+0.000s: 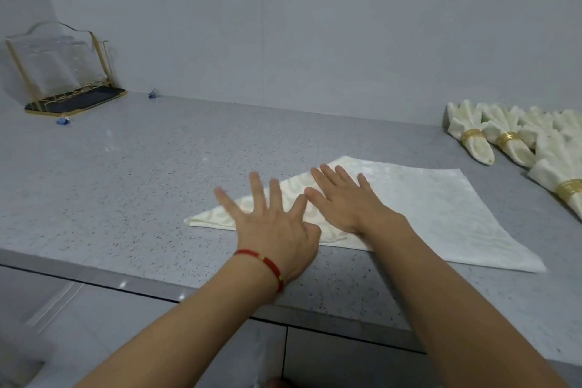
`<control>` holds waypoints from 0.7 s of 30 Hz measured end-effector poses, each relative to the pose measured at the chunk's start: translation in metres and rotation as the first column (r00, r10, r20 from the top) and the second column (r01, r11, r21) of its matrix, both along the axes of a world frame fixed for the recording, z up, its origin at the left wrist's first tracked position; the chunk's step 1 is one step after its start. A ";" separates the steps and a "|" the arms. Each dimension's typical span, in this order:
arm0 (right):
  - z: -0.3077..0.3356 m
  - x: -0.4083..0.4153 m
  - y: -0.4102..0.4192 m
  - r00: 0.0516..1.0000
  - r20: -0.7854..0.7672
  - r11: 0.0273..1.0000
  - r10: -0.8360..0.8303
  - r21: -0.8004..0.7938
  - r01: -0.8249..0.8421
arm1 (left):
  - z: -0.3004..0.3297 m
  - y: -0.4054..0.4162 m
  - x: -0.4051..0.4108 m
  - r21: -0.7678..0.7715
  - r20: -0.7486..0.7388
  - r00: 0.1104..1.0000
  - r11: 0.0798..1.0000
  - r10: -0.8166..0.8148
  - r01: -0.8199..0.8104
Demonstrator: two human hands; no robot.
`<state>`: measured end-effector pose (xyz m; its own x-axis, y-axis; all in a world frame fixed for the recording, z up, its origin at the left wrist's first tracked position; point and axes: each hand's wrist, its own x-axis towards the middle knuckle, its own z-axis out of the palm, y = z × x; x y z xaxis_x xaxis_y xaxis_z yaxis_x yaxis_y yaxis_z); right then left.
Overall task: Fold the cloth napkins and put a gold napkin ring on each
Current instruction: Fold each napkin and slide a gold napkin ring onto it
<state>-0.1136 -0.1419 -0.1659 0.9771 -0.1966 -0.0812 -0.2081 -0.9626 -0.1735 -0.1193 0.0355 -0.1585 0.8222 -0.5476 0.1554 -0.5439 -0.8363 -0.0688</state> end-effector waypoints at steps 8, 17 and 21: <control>0.008 0.003 -0.016 0.990 0.139 0.959 -0.039 0.282 -0.002 | -0.005 -0.034 0.030 -0.188 0.127 0.968 0.952 -0.218 0.239; 0.031 -0.040 -0.168 0.766 0.151 0.766 -0.625 -0.071 0.639 | -0.018 -0.035 0.041 -0.162 0.116 0.957 0.946 -0.265 0.282; 0.026 -0.043 -0.193 0.717 0.122 0.727 -0.687 0.085 0.682 | -0.018 -0.035 0.041 -0.163 0.110 0.958 0.946 -0.264 0.279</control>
